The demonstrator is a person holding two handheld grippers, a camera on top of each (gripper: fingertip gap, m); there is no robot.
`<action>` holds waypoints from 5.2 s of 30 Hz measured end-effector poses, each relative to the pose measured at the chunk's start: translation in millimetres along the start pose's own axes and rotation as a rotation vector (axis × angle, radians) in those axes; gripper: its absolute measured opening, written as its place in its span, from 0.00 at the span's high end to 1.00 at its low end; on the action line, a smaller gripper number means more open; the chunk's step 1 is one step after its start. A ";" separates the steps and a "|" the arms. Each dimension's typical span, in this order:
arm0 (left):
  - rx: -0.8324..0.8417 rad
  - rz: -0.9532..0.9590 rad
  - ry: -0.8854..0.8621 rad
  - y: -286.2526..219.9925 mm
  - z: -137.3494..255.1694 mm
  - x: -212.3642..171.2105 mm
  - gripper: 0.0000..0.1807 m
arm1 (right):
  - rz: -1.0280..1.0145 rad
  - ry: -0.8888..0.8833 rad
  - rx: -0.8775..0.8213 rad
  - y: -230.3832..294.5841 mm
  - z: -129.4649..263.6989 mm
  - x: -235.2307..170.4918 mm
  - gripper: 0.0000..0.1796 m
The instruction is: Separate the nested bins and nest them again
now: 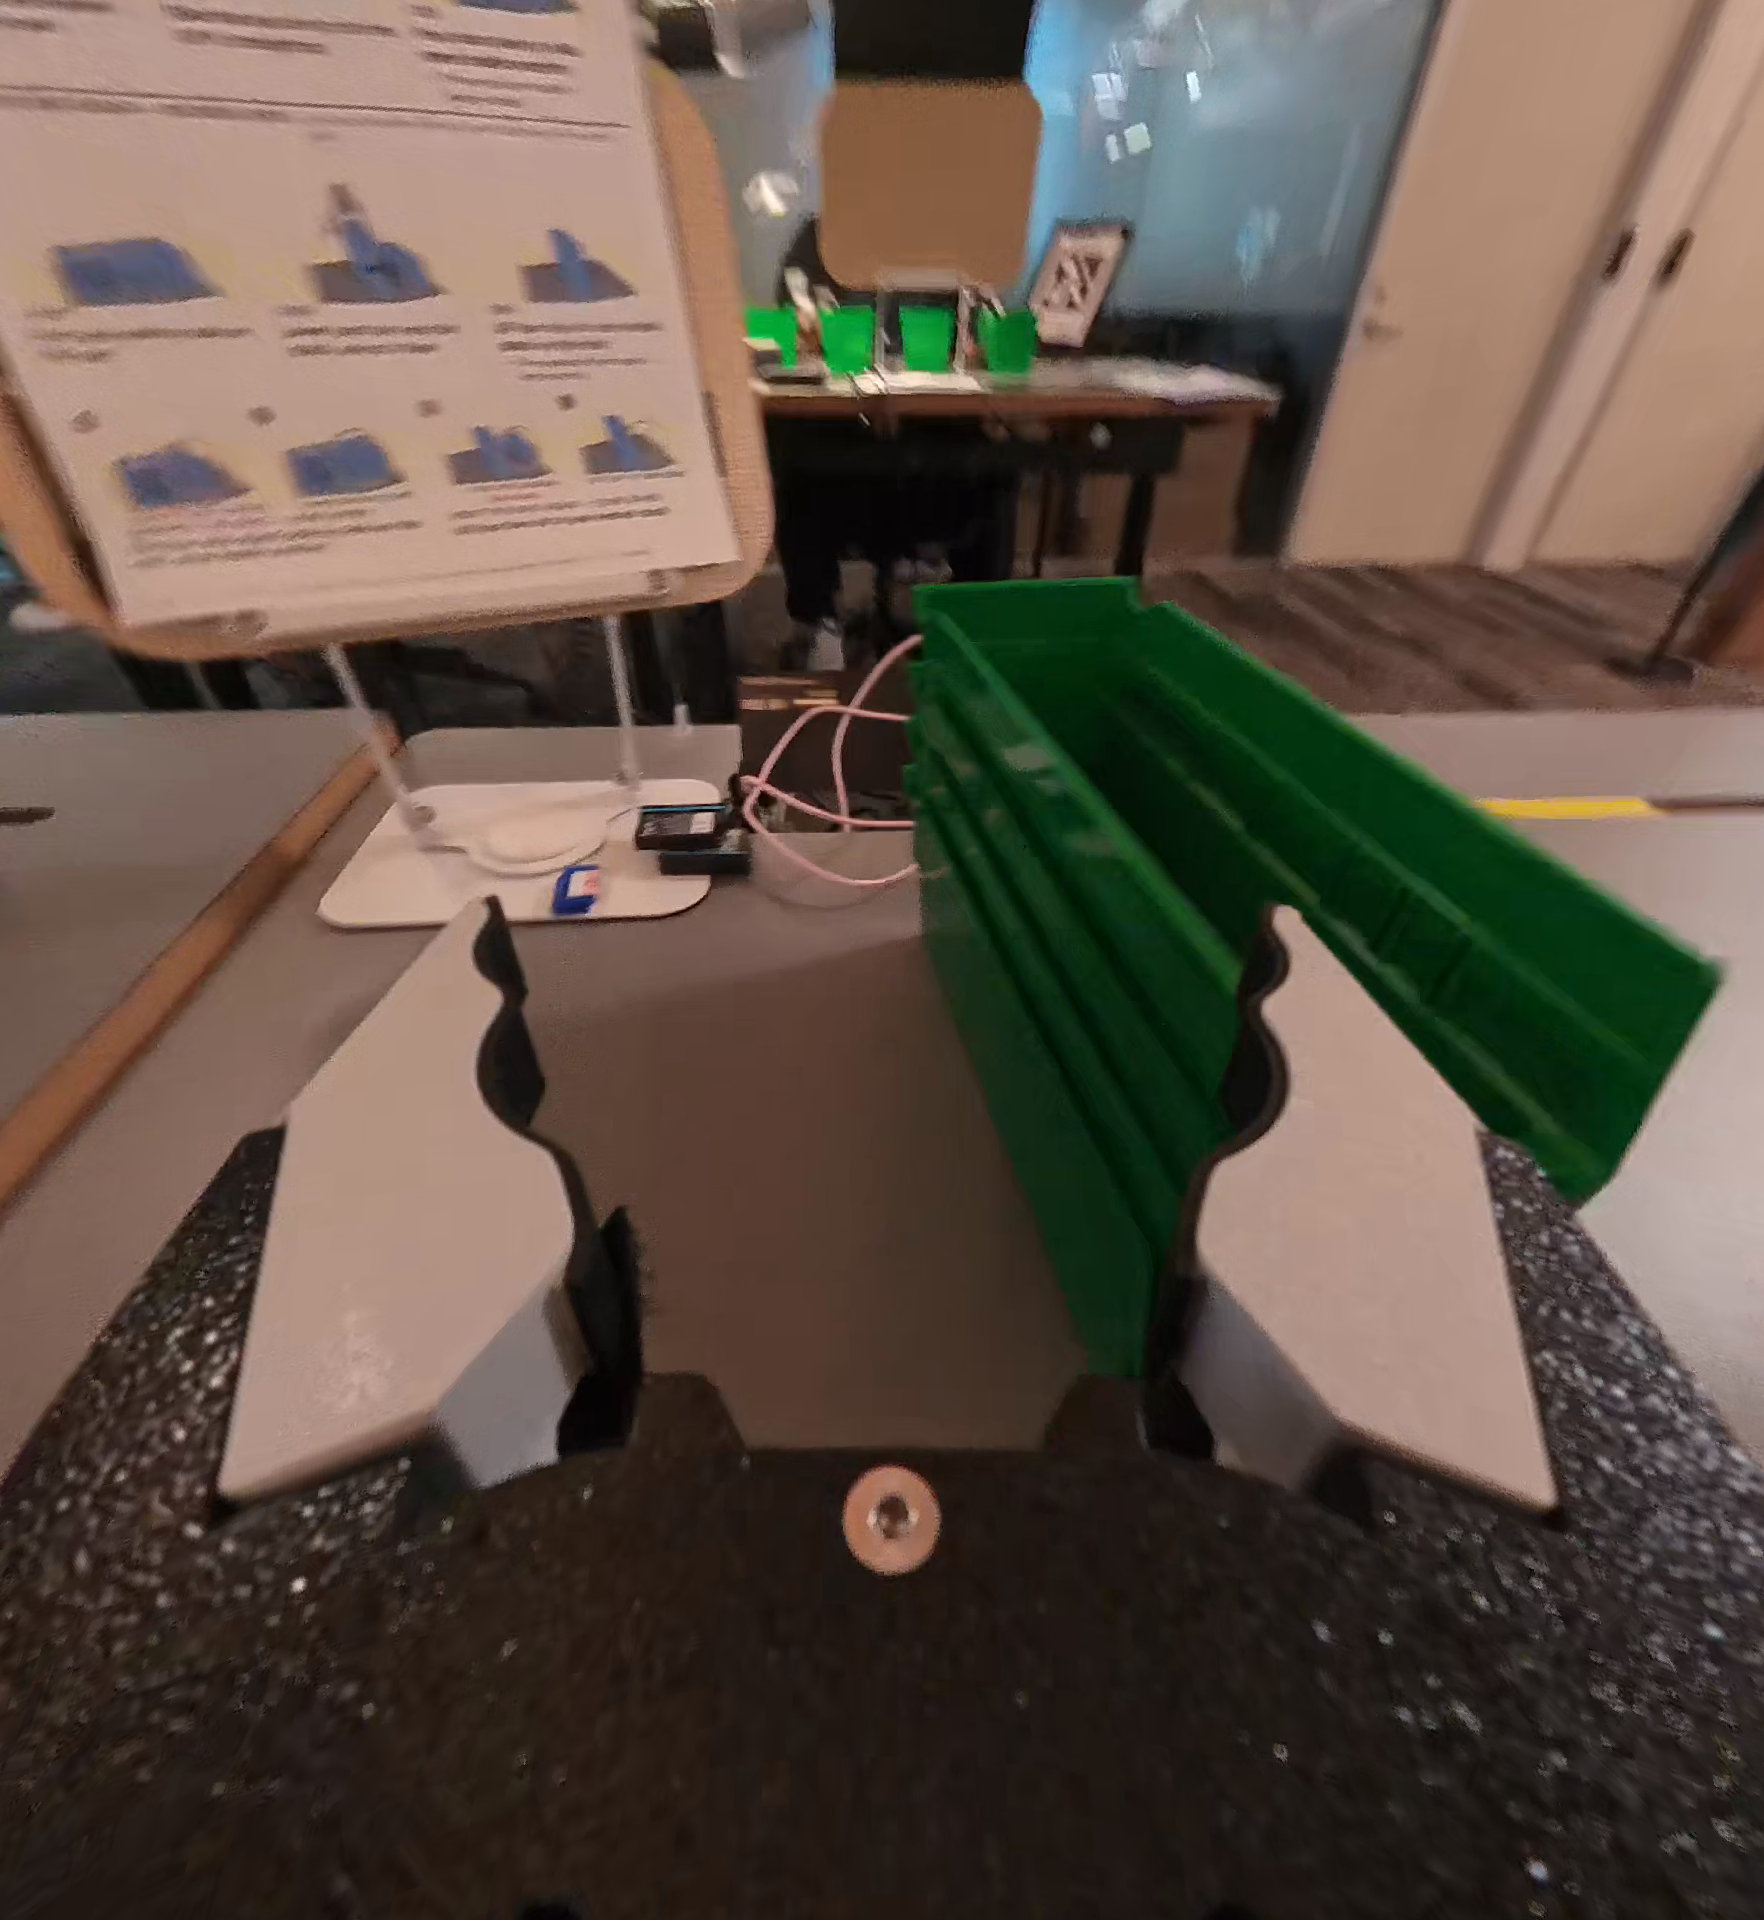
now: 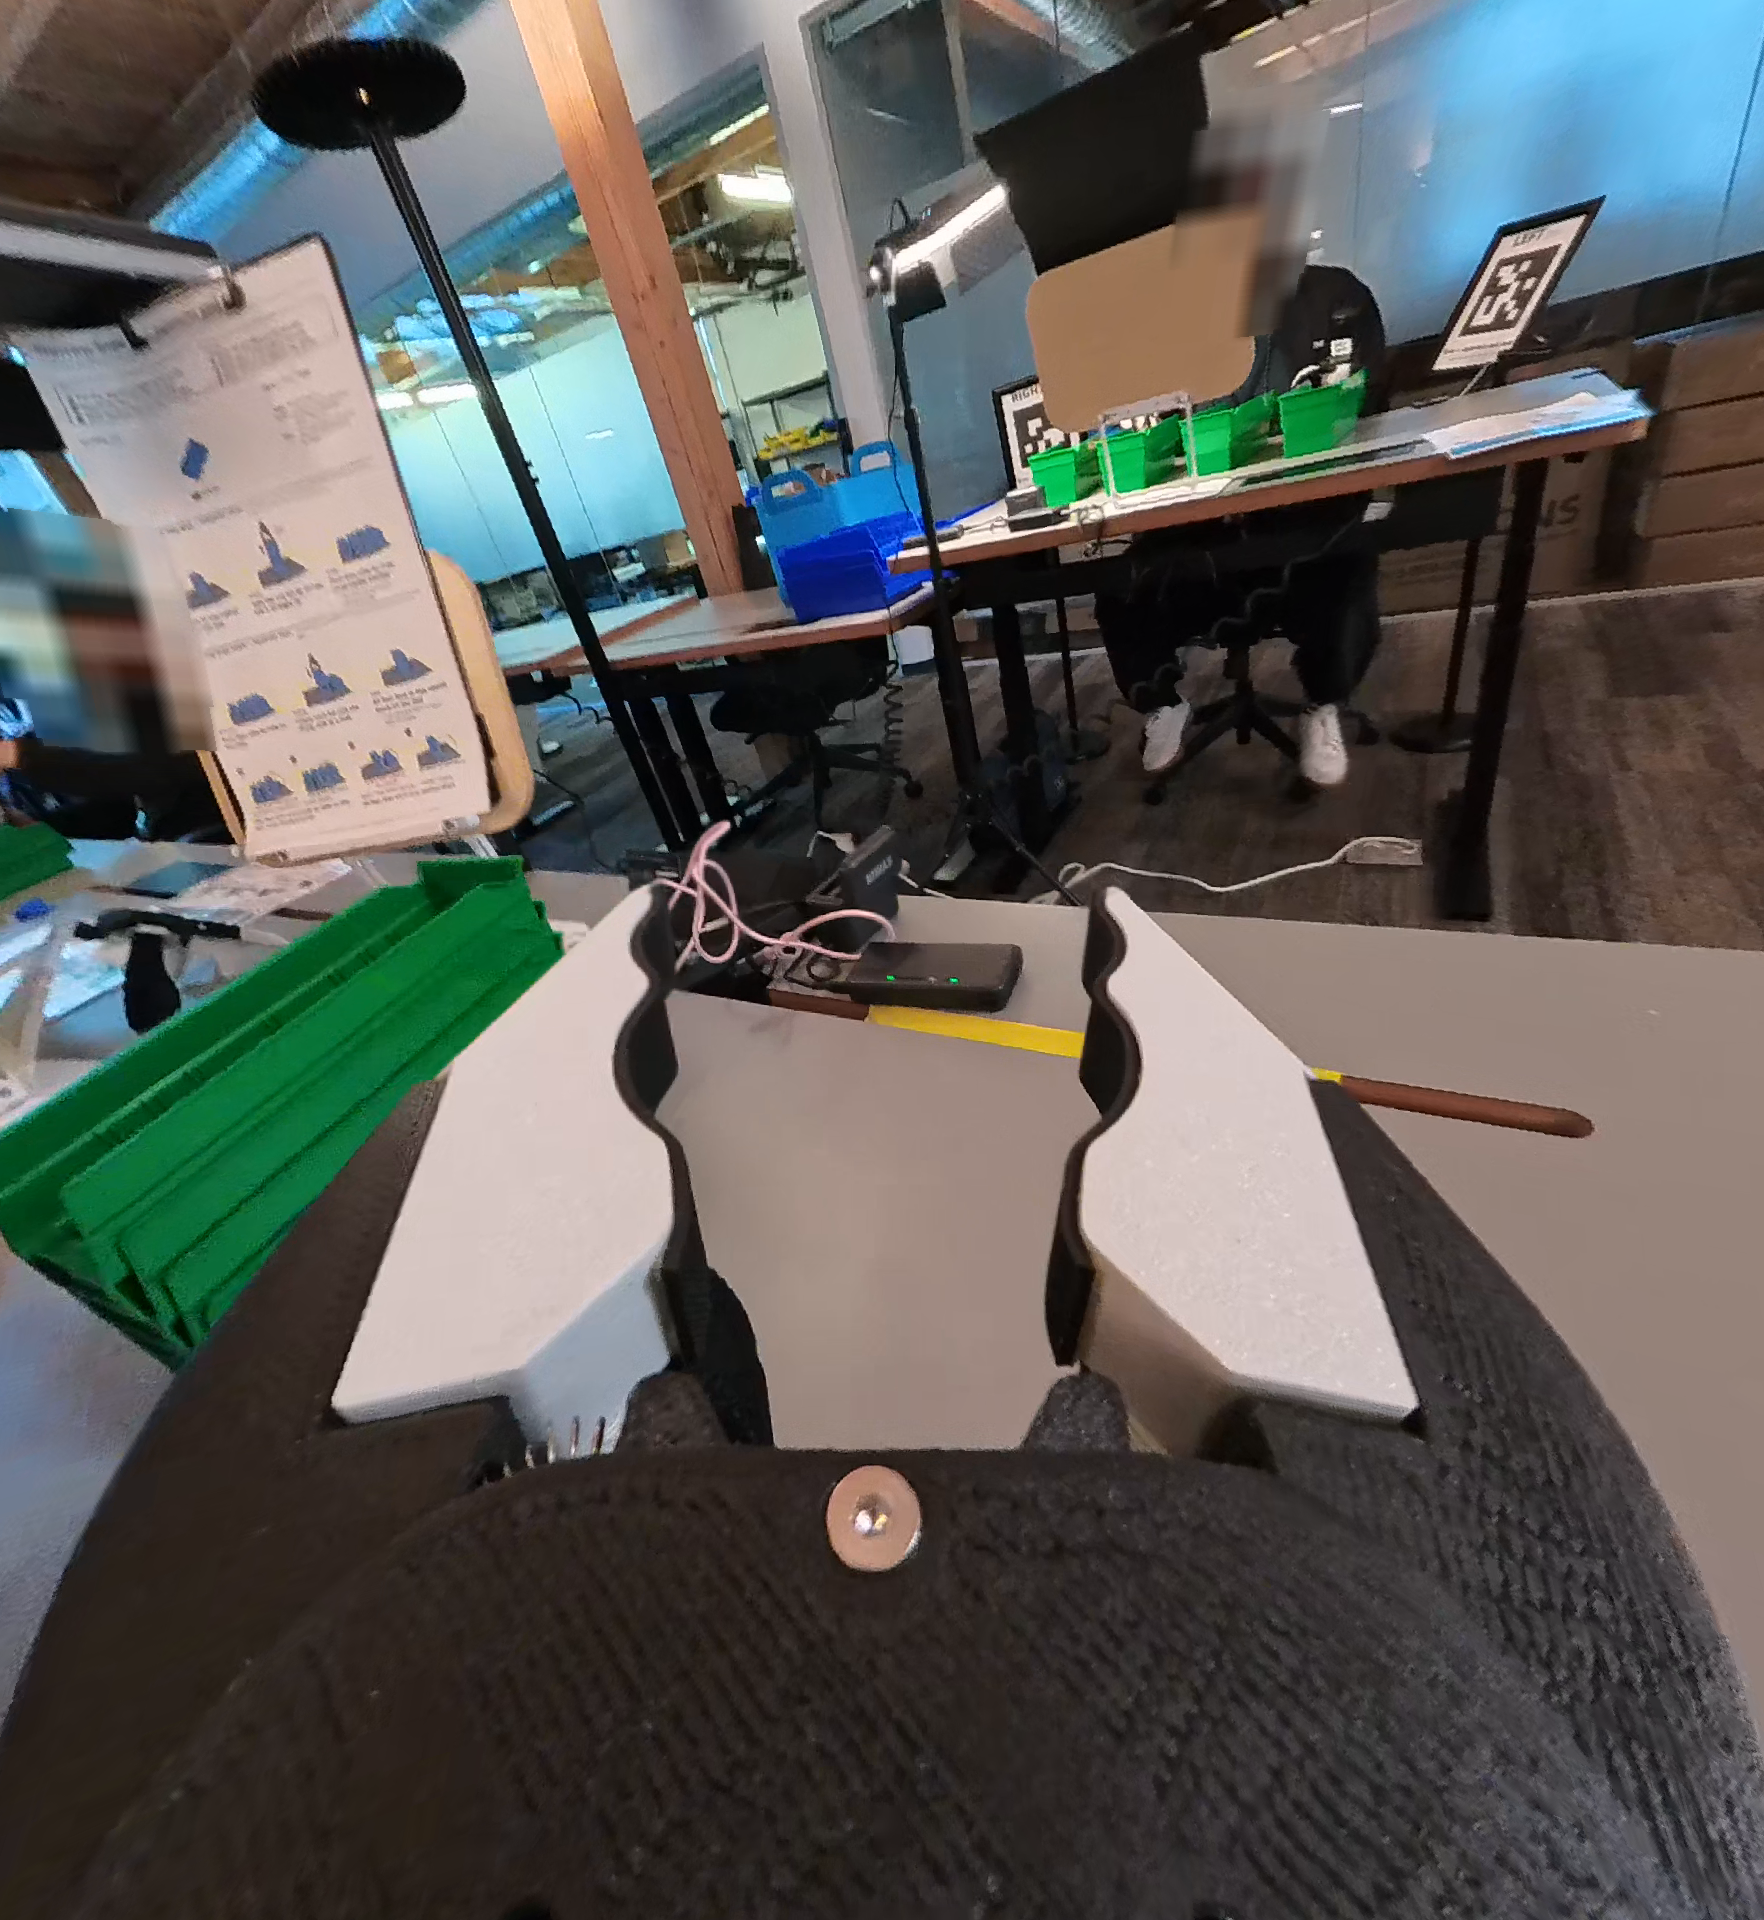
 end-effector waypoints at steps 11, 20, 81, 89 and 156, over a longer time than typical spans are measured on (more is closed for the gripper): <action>-0.118 0.334 -0.179 46.5 28.6 -92.7 0.25 | 0.146 0.091 0.123 118.9 -30.2 -11.5 0.51; -0.040 -0.075 -0.123 17.5 16.5 -102.6 0.31 | 0.343 0.532 0.482 291.3 -147.5 -55.3 0.69; -0.188 0.131 -0.080 10.3 4.8 -108.5 0.46 | -0.362 1.227 -0.287 -38.2 42.9 -130.3 0.99; -0.201 0.142 -0.079 9.9 4.1 -108.3 0.50 | -0.372 1.202 -0.403 -82.8 74.7 -177.7 0.98; -0.232 0.423 -0.144 36.0 4.5 -99.3 0.52 | 0.362 1.216 0.411 371.2 -251.4 -173.1 0.99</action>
Point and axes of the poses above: each gripper's, where its closed fingertips meet, z back along the fingers, x out of its top, y = z × x across the jaws, the point moved 2 cm from there along z, back along the fingers, and after that the axes turned 8 degrees about z, right-handed, at the moved point
